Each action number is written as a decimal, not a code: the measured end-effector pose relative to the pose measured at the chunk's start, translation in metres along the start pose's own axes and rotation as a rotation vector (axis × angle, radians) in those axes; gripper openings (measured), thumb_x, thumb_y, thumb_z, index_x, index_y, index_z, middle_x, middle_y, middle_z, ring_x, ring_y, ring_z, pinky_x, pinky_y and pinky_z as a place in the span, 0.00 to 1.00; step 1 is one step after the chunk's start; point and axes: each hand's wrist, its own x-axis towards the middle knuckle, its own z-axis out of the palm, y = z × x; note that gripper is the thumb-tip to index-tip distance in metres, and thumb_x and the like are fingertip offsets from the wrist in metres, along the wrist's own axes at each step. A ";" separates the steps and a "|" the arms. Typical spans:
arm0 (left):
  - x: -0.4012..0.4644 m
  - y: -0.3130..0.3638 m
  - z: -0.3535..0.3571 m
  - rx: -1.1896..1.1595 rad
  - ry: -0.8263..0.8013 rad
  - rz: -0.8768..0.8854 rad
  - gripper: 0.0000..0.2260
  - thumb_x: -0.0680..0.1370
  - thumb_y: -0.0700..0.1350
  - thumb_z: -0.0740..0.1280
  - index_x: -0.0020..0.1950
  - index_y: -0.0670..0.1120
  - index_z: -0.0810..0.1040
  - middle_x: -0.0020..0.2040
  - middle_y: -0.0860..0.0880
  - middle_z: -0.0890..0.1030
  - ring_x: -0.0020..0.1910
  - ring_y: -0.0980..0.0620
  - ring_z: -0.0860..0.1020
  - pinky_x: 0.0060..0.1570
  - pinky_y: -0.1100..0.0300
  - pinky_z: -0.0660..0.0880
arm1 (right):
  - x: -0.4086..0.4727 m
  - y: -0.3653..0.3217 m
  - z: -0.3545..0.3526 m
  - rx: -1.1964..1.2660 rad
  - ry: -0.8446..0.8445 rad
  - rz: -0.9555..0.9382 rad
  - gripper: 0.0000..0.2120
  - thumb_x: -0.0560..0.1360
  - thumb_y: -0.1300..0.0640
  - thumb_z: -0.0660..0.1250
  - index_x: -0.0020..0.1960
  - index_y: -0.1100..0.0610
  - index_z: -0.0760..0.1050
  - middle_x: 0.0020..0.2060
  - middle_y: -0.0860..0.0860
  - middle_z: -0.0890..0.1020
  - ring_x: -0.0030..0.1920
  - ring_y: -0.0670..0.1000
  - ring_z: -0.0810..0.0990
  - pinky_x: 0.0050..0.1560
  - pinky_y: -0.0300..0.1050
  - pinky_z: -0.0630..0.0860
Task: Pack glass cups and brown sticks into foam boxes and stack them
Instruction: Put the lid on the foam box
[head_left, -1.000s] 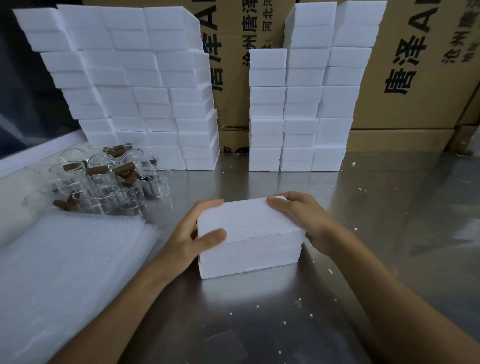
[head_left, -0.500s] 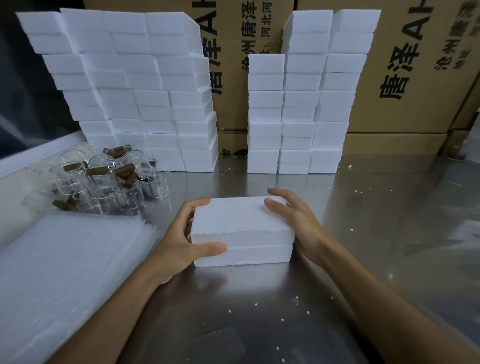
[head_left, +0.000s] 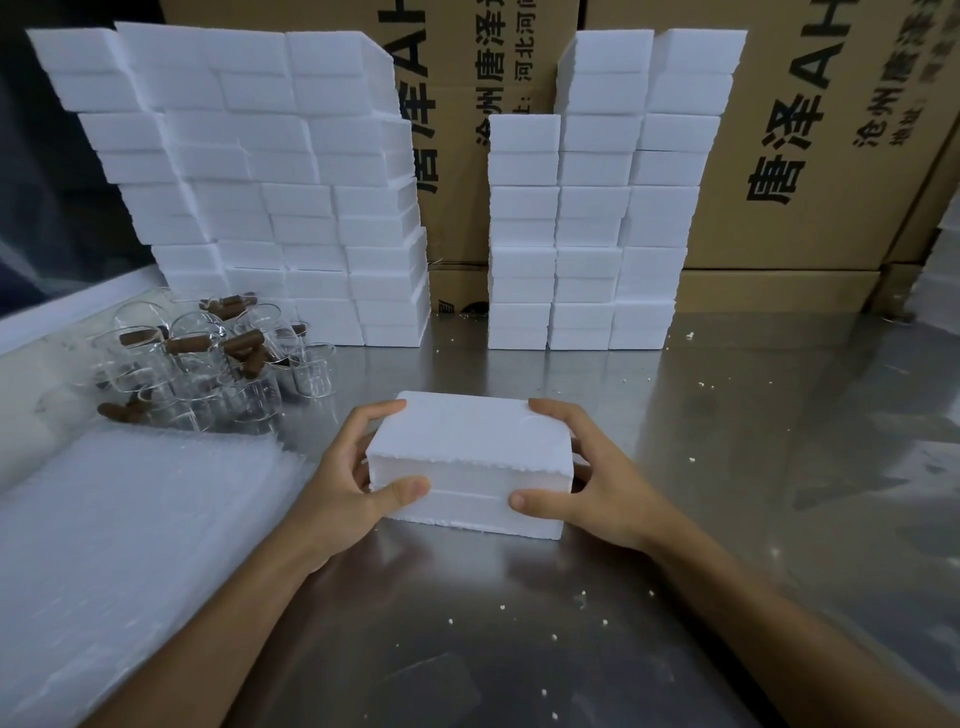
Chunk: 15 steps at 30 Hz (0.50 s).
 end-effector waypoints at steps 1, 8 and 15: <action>0.000 0.000 0.000 -0.009 0.001 -0.001 0.32 0.64 0.43 0.78 0.64 0.61 0.73 0.59 0.58 0.80 0.57 0.53 0.80 0.51 0.58 0.80 | 0.000 0.000 -0.001 -0.016 -0.006 -0.002 0.40 0.61 0.43 0.82 0.67 0.31 0.65 0.60 0.30 0.74 0.63 0.36 0.74 0.57 0.29 0.74; -0.002 0.006 0.003 -0.075 0.021 0.022 0.33 0.60 0.42 0.80 0.63 0.52 0.73 0.62 0.48 0.79 0.59 0.49 0.80 0.54 0.56 0.80 | 0.003 0.003 -0.005 -0.045 -0.041 0.007 0.43 0.58 0.39 0.82 0.68 0.30 0.65 0.62 0.31 0.74 0.63 0.38 0.74 0.61 0.38 0.77; 0.000 -0.003 0.001 -0.035 0.033 0.037 0.35 0.57 0.51 0.82 0.62 0.62 0.74 0.62 0.58 0.79 0.59 0.55 0.79 0.51 0.58 0.79 | 0.003 0.002 -0.005 -0.085 -0.037 0.001 0.42 0.59 0.38 0.81 0.67 0.29 0.64 0.60 0.28 0.72 0.60 0.32 0.72 0.57 0.31 0.76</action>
